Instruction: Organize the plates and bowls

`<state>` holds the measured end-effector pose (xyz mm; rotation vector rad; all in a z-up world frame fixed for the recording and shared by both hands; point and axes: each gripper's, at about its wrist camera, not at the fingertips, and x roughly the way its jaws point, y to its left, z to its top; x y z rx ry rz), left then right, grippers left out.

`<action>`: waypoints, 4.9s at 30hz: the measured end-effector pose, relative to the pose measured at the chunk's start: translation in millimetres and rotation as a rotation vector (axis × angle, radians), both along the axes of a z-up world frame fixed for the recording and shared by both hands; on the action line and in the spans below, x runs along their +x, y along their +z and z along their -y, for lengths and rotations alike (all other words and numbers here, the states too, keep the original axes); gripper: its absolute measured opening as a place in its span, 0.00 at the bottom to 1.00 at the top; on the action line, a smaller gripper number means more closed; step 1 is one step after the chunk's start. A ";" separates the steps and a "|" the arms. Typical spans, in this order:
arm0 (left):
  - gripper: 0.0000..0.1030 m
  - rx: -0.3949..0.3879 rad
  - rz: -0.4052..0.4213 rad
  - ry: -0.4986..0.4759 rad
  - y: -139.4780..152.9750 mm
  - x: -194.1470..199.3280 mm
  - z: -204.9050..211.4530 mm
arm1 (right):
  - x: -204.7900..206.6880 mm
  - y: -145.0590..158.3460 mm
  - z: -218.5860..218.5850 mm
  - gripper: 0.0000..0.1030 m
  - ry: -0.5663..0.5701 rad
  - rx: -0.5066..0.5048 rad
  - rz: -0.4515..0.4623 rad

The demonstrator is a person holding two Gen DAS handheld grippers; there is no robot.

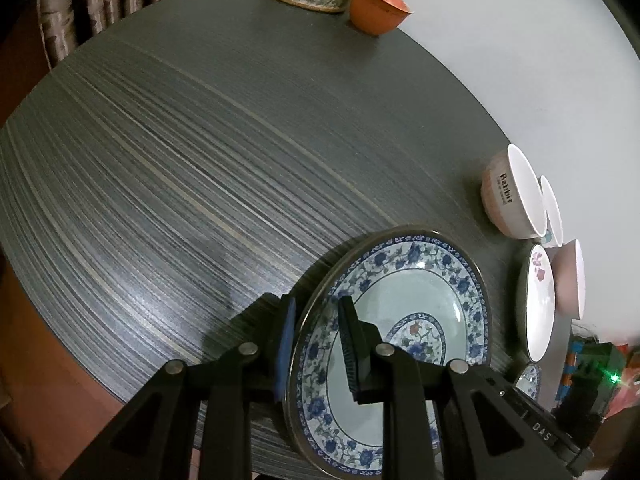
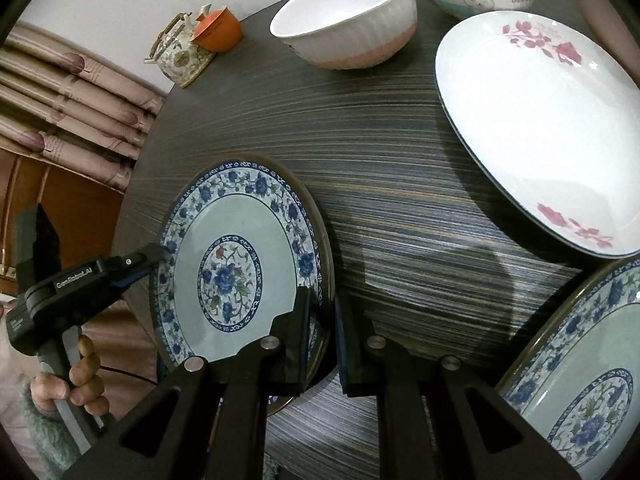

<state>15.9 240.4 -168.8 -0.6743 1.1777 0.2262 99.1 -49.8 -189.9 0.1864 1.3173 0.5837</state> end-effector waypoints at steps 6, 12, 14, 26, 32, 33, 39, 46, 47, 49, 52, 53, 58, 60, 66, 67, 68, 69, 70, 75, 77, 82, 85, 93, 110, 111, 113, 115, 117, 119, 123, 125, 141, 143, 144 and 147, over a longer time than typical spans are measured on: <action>0.21 -0.005 -0.009 0.001 -4.1 4.7 1.7 | -1.5 2.3 -3.7 0.14 0.002 -0.005 0.008; 0.22 0.004 -0.004 -0.001 -2.0 5.5 -1.1 | -1.7 2.0 -4.2 0.15 -0.010 -0.003 -0.001; 0.27 0.012 0.010 0.004 1.8 5.1 -1.5 | -2.3 2.0 -1.3 0.18 -0.023 0.005 -0.003; 0.42 0.358 0.351 -0.018 84.4 -16.7 39.6 | -26.2 35.8 24.6 0.35 -0.074 0.015 0.138; 0.44 0.481 0.506 -0.083 117.7 -35.2 93.8 | -50.0 62.8 39.7 0.40 -0.068 -0.012 0.274; 0.45 0.482 0.516 -0.100 120.6 -38.4 101.0 | -52.2 65.7 43.3 0.40 -0.070 -0.015 0.285; 0.60 0.496 0.616 -0.207 138.1 -51.1 145.0 | -66.6 82.4 75.6 0.40 -0.105 0.005 0.321; 0.66 0.418 0.694 -0.270 149.8 -67.6 170.3 | -81.9 92.2 130.9 0.42 -0.176 0.004 0.337; 0.66 0.397 0.683 -0.270 148.8 -64.6 169.3 | -83.9 92.9 137.9 0.42 -0.184 -0.003 0.340; 0.66 0.353 0.643 -0.273 144.4 -61.4 170.6 | -86.9 95.5 154.2 0.44 -0.206 -0.003 0.343; 0.66 0.248 0.556 -0.295 132.4 -53.6 173.8 | -89.3 97.5 178.2 0.45 -0.233 -0.001 0.340; 0.65 0.228 0.541 -0.297 129.6 -53.6 175.0 | -89.1 97.3 184.9 0.45 -0.240 0.003 0.337; 0.66 0.154 0.431 -0.353 111.3 -46.0 196.7 | -87.8 89.9 223.3 0.45 -0.277 0.009 0.298; 0.66 0.072 0.390 -0.379 102.0 -40.4 202.9 | -85.7 86.1 237.2 0.45 -0.288 0.031 0.276; 0.66 -0.092 0.243 -0.452 71.5 -26.7 226.2 | -72.8 61.6 271.9 0.45 -0.338 0.129 0.168; 0.66 -0.098 0.230 -0.463 68.5 -25.3 229.5 | -70.9 56.5 276.2 0.45 -0.343 0.137 0.153; 0.66 -0.102 0.214 -0.469 64.2 -23.5 233.5 | -70.3 52.7 278.9 0.45 -0.346 0.136 0.139; 0.66 -0.109 0.197 -0.478 60.5 -20.8 237.3 | -68.5 48.0 282.0 0.45 -0.355 0.135 0.127; 0.66 -0.118 0.185 -0.487 58.1 -18.0 240.0 | -67.4 44.6 284.9 0.45 -0.360 0.139 0.121; 0.66 -0.171 0.135 -0.484 43.5 -7.3 248.2 | -60.8 26.0 297.3 0.39 -0.397 0.178 0.059; 0.66 -0.193 0.119 -0.475 37.8 -5.1 249.3 | -60.1 22.2 304.4 0.38 -0.411 0.184 0.049; 0.66 -0.251 0.070 -0.473 21.3 2.7 255.8 | -57.0 14.7 308.6 0.33 -0.412 0.218 0.023; 0.65 -0.254 0.059 -0.472 16.8 6.1 258.3 | -55.3 9.8 306.9 0.29 -0.407 0.226 0.003; 0.64 -0.268 0.016 -0.466 3.0 11.9 262.6 | -55.6 6.2 306.4 0.27 -0.403 0.228 -0.013; 0.38 -0.261 -0.024 -0.475 -8.3 15.1 264.9 | -54.8 -1.8 300.4 0.22 -0.391 0.202 -0.036; 0.37 -0.260 -0.026 -0.475 -9.1 15.3 264.5 | -54.8 -2.4 299.7 0.20 -0.393 0.199 -0.035; 0.34 -0.257 -0.031 -0.473 -10.8 15.7 264.1 | -54.5 -4.0 299.3 0.18 -0.397 0.192 -0.035; 0.32 -0.248 -0.035 -0.477 -12.9 16.0 266.7 | -53.9 -5.5 299.0 0.15 -0.398 0.186 -0.034; 0.27 -0.234 -0.039 -0.480 -13.8 16.2 267.9 | -53.7 -6.2 298.9 0.13 -0.401 0.183 -0.033; 0.25 -0.227 -0.042 -0.482 -14.9 15.9 267.6 | -53.6 -7.1 298.7 0.12 -0.406 0.184 -0.033; 0.20 -0.220 -0.042 -0.480 -16.1 15.0 267.8 | -54.9 -5.9 296.5 0.13 -0.410 0.167 -0.019; 0.20 -0.210 -0.042 -0.479 -15.5 14.3 266.3 | -55.3 -4.7 294.4 0.13 -0.411 0.157 -0.015; 0.20 -0.210 -0.009 -0.449 -0.6 -1.6 238.2 | -63.6 8.0 281.2 0.12 -0.393 0.172 0.002; 0.20 -0.209 -0.003 -0.443 2.0 -1.4 234.7 | -63.7 8.3 277.6 0.12 -0.385 0.173 -0.001; 0.20 -0.206 -0.002 -0.436 3.3 -2.0 230.8 | -63.9 8.4 275.6 0.12 -0.383 0.174 -0.003; 0.20 -0.195 0.003 -0.426 8.3 -2.4 228.2 | -63.2 10.1 265.6 0.12 -0.375 0.174 -0.006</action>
